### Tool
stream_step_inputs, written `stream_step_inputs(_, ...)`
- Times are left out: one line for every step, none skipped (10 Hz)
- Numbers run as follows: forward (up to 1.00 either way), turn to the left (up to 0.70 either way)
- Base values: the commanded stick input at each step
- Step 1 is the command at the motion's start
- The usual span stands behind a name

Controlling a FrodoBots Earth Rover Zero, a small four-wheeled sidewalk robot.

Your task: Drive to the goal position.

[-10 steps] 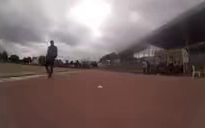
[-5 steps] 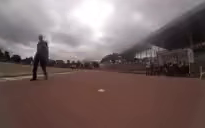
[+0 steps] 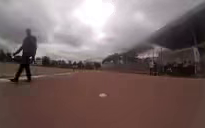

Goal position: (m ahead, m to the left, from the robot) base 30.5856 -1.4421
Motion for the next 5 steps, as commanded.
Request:
stream_step_inputs(1.0,0.0)
stream_step_inputs(1.0,0.0)
stream_step_inputs(1.0,0.0)
stream_step_inputs(1.0,0.0)
stream_step_inputs(1.0,0.0)
